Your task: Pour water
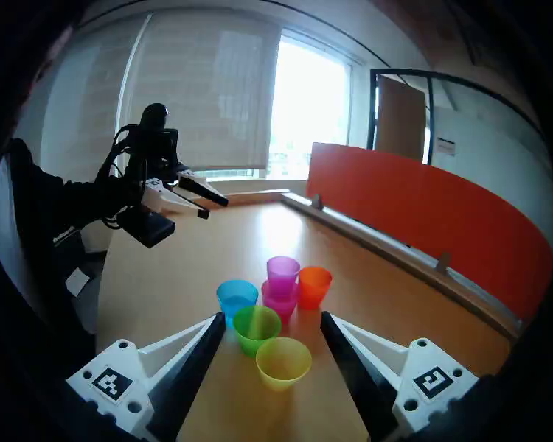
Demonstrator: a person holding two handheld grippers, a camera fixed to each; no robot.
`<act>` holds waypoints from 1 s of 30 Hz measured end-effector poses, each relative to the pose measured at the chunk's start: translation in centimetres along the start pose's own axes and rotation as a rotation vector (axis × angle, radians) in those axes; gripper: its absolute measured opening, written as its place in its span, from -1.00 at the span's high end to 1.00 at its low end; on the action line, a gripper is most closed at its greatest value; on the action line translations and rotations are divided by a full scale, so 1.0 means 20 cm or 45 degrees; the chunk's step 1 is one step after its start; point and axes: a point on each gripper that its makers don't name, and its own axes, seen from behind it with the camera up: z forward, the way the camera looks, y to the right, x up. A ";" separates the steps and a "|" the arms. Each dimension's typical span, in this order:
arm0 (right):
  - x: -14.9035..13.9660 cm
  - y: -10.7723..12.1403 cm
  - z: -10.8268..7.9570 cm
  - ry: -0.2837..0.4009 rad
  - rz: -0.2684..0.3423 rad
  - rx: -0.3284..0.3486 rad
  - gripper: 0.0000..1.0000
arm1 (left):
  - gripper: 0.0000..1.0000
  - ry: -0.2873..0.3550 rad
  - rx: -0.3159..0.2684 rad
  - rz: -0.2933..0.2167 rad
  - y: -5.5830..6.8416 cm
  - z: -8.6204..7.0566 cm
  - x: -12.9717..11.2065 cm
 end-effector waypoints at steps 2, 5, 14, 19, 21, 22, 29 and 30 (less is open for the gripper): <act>-0.02 -0.01 0.01 -0.015 0.002 0.008 -1.00 | -0.72 -0.017 -0.006 0.009 0.01 0.01 -0.03; -0.06 -0.04 0.03 -0.034 0.009 0.025 -1.00 | -0.72 -0.048 -0.022 0.021 0.04 0.03 -0.07; -0.16 -0.07 0.06 -0.088 0.014 0.060 -1.00 | -0.72 -0.143 -0.067 0.066 0.12 0.10 -0.20; -0.20 -0.09 0.07 -0.117 0.003 0.079 -1.00 | -0.72 -0.179 -0.088 0.064 0.14 0.12 -0.25; -0.22 -0.10 0.08 -0.125 0.003 0.087 -1.00 | -0.72 -0.191 -0.098 0.062 0.15 0.13 -0.27; -0.23 -0.10 0.08 -0.129 0.005 0.091 -1.00 | -0.72 -0.200 -0.105 0.062 0.15 0.13 -0.28; -0.29 -0.10 0.09 -0.162 0.017 0.112 -1.00 | -0.72 -0.257 -0.124 0.079 0.17 0.14 -0.36; -0.30 -0.11 0.10 -0.167 0.015 0.114 -1.00 | -0.72 -0.264 -0.126 0.080 0.17 0.14 -0.37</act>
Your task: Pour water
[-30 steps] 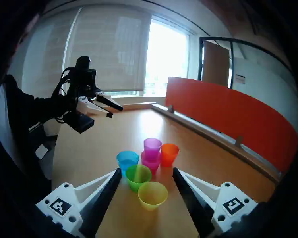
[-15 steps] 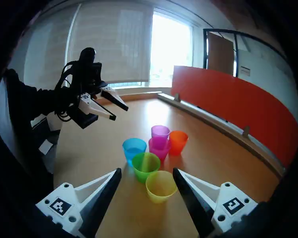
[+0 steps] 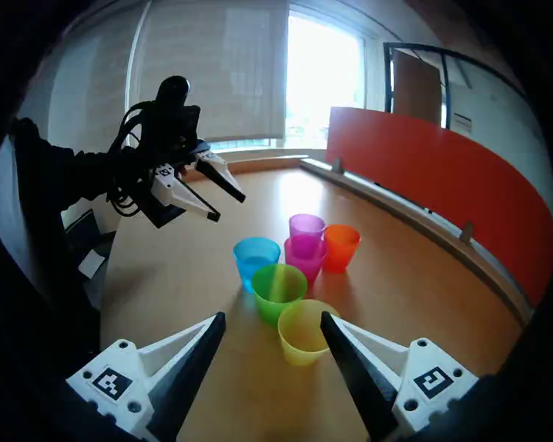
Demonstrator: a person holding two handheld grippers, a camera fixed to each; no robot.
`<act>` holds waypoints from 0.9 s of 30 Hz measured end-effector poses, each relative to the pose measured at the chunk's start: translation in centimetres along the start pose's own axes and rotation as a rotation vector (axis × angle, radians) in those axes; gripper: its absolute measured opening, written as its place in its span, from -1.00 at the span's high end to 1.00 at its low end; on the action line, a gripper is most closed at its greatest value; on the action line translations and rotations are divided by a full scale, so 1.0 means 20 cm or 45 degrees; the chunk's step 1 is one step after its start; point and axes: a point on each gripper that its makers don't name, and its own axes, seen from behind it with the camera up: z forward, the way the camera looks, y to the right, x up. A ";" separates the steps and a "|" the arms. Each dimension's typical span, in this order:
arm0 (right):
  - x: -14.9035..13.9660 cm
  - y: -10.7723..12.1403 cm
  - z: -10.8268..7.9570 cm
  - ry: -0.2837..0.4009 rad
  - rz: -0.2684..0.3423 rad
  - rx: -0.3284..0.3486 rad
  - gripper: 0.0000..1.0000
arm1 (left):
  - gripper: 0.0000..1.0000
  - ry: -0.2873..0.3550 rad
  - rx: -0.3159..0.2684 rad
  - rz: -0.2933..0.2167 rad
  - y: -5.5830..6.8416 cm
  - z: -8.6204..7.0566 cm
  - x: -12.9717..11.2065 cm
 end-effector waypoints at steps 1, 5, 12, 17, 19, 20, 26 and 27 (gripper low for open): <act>-0.01 0.00 0.00 -0.006 -0.003 0.003 -1.00 | -0.72 -0.008 -0.004 0.001 0.00 0.00 -0.01; -0.03 -0.02 0.01 -0.027 -0.011 0.017 -1.00 | -0.72 -0.031 -0.014 0.004 0.00 0.01 -0.04; -0.06 -0.03 0.02 -0.053 -0.014 0.039 -1.00 | -0.72 -0.057 -0.032 0.013 0.01 0.02 -0.07; -0.08 -0.04 0.03 -0.070 -0.018 0.050 -1.00 | -0.72 -0.082 -0.042 0.033 0.02 0.03 -0.09; -0.08 -0.04 0.04 -0.072 -0.018 0.053 -1.00 | -0.72 -0.087 -0.043 0.037 0.02 0.03 -0.10; -0.08 -0.04 0.04 -0.073 -0.018 0.055 -1.00 | -0.72 -0.088 -0.043 0.038 0.02 0.03 -0.10; -0.08 -0.06 0.06 -0.080 -0.018 0.074 -1.00 | -0.72 -0.092 -0.040 0.044 0.02 0.04 -0.11; -0.08 -0.06 0.06 -0.081 -0.019 0.077 -1.00 | -0.72 -0.092 -0.039 0.045 0.02 0.04 -0.11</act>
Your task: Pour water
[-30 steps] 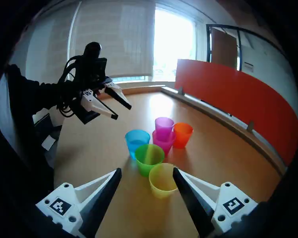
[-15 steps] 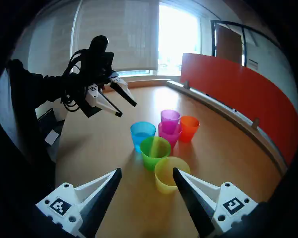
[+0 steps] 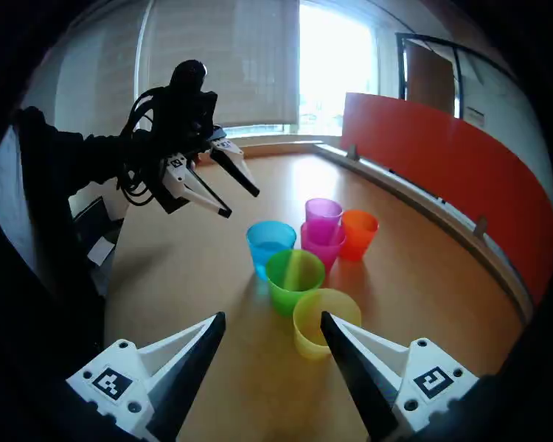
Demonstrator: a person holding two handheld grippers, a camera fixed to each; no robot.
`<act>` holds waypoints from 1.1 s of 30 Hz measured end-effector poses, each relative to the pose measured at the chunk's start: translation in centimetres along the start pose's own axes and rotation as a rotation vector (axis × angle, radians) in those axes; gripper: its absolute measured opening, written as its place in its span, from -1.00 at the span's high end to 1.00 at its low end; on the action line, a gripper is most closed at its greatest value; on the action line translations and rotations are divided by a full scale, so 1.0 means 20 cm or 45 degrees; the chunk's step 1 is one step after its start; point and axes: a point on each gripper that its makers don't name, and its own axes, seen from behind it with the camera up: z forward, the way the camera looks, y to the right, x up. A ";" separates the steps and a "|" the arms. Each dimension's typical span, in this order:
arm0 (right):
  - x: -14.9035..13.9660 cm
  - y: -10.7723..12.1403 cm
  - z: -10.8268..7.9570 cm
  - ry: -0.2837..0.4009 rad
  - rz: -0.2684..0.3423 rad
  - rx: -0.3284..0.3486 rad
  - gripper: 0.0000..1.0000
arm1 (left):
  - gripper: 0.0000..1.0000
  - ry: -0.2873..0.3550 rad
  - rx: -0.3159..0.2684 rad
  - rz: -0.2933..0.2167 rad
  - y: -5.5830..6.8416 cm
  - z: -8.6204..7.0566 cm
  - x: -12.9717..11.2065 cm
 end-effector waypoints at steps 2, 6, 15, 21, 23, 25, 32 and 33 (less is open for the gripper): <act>0.00 -0.01 0.01 -0.004 -0.002 0.005 -1.00 | -0.72 -0.003 0.001 0.000 0.00 0.00 0.00; -0.01 -0.02 0.03 -0.014 -0.004 0.022 -1.00 | -0.72 -0.002 -0.003 -0.007 0.00 0.00 0.00; -0.03 -0.06 0.07 -0.040 -0.015 0.059 -1.00 | -0.72 -0.021 -0.023 0.001 0.02 0.00 -0.02; -0.06 -0.09 0.10 -0.057 -0.017 0.084 -1.00 | -0.72 -0.033 -0.032 0.004 0.03 0.01 -0.04; -0.07 -0.10 0.11 -0.062 -0.018 0.091 -1.00 | -0.72 -0.036 -0.032 0.005 0.03 0.01 -0.05; -0.07 -0.11 0.11 -0.064 -0.018 0.099 -1.00 | -0.72 -0.038 -0.031 0.006 0.03 0.01 -0.05; -0.08 -0.14 0.14 -0.068 -0.017 0.118 -1.00 | -0.72 -0.041 -0.029 0.006 0.03 0.02 -0.06; -0.08 -0.15 0.14 -0.070 -0.017 0.121 -1.00 | -0.72 -0.042 -0.030 0.006 0.03 0.02 -0.06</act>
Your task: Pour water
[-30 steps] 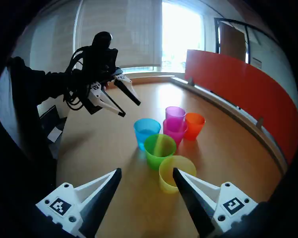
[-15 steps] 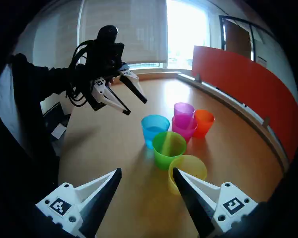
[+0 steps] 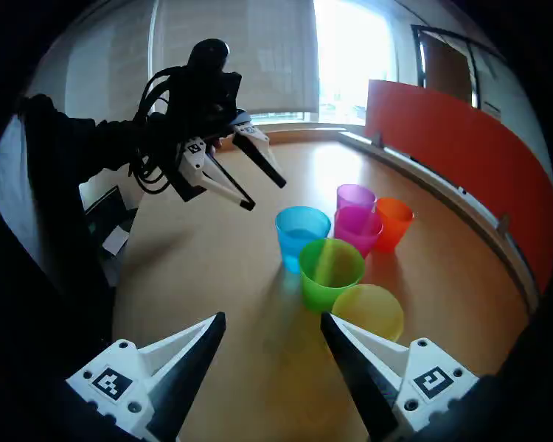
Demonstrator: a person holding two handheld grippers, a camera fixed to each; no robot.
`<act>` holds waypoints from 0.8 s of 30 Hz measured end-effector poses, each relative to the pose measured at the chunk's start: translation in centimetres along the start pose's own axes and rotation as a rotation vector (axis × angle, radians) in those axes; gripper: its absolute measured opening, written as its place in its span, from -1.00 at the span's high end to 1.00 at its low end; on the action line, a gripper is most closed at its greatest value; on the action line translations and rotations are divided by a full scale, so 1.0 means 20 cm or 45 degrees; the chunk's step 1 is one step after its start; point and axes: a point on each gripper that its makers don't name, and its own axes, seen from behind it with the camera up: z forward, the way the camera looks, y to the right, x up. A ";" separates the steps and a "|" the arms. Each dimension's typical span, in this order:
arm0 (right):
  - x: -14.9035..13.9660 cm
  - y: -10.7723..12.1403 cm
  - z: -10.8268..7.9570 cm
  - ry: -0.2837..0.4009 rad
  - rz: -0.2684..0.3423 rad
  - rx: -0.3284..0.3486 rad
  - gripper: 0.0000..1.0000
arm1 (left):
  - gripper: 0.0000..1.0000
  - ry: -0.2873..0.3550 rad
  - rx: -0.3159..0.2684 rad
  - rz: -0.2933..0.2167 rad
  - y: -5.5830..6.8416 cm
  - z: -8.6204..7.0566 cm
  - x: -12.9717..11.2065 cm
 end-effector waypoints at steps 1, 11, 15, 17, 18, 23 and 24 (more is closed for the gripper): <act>0.00 0.00 0.01 -0.002 0.000 0.003 -1.00 | -0.72 -0.001 0.000 0.000 0.00 0.00 0.00; -0.03 -0.03 0.05 -0.018 0.006 0.023 -1.00 | -0.72 -0.017 -0.007 0.007 0.00 0.01 -0.02; -0.04 -0.02 0.07 -0.029 0.005 0.027 -1.00 | -0.72 -0.023 -0.009 0.002 0.00 0.02 -0.03; -0.05 -0.02 0.08 -0.033 0.004 0.026 -1.00 | -0.72 -0.025 -0.009 0.000 -0.01 0.02 -0.04; -0.05 -0.01 0.08 -0.035 0.004 0.024 -1.00 | -0.72 -0.026 -0.009 -0.001 -0.01 0.02 -0.04; -0.06 0.01 0.10 -0.043 0.005 0.015 -1.00 | -0.72 -0.031 -0.012 -0.003 -0.01 0.04 -0.05; -0.06 0.02 0.10 -0.045 0.005 0.011 -1.00 | -0.72 -0.031 -0.012 -0.003 -0.01 0.04 -0.05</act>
